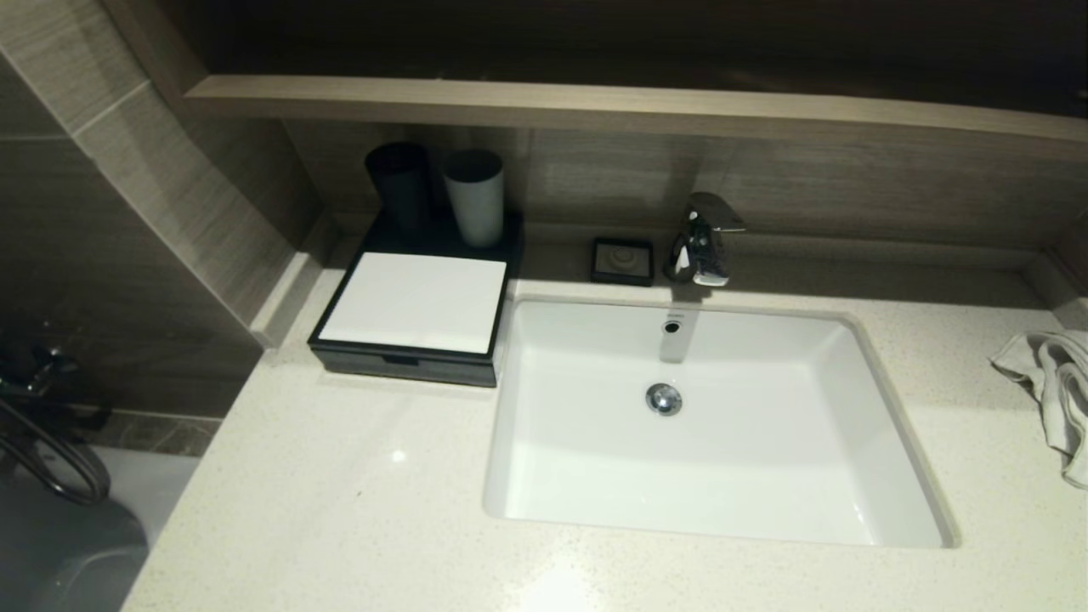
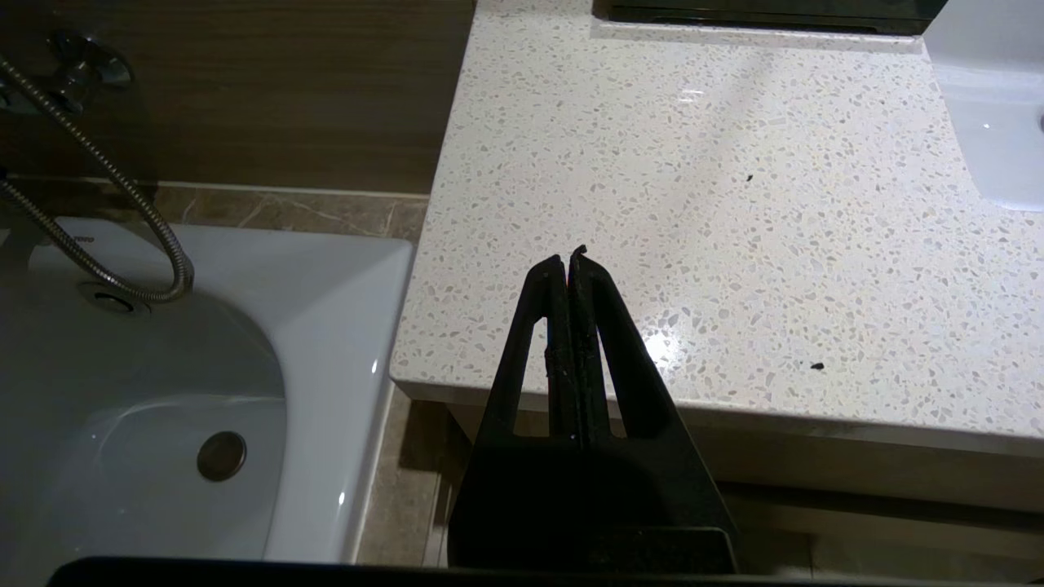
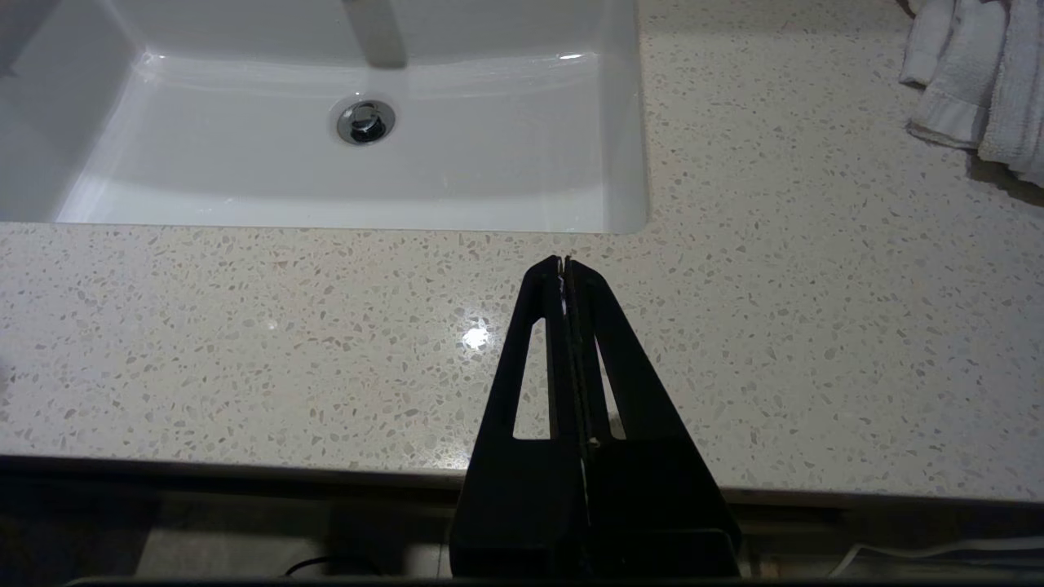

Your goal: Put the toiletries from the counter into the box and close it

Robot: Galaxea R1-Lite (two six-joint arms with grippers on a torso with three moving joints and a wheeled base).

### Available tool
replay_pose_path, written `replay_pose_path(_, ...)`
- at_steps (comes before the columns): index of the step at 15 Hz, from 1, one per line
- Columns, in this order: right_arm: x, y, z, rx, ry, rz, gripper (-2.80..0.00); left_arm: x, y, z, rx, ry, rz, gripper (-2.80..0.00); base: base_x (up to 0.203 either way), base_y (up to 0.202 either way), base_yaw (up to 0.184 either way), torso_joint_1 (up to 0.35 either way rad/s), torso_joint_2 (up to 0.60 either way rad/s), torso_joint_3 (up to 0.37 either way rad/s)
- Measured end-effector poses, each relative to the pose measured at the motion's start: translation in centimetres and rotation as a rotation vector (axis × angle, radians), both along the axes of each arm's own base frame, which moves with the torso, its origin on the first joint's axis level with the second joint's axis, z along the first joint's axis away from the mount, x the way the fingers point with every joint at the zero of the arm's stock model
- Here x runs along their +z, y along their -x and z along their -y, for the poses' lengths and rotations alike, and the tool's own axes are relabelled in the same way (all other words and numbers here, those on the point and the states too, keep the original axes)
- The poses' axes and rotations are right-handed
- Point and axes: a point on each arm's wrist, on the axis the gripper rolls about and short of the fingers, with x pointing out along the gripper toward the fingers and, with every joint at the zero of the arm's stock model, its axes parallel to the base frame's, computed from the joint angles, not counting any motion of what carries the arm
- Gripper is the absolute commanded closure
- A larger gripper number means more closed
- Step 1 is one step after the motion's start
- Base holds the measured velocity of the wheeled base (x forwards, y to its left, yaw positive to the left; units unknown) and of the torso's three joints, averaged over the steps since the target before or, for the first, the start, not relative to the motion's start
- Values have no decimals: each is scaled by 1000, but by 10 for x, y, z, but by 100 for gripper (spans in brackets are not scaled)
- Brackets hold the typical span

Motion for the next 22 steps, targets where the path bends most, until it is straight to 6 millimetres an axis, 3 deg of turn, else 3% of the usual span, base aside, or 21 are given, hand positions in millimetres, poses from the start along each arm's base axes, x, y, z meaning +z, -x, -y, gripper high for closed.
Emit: replay_pose_path(22, 0, 0, 0, 0, -1, 0, 0, 0, 0, 0, 0, 1, -1, 0, 0, 0, 0, 0, 0, 0)
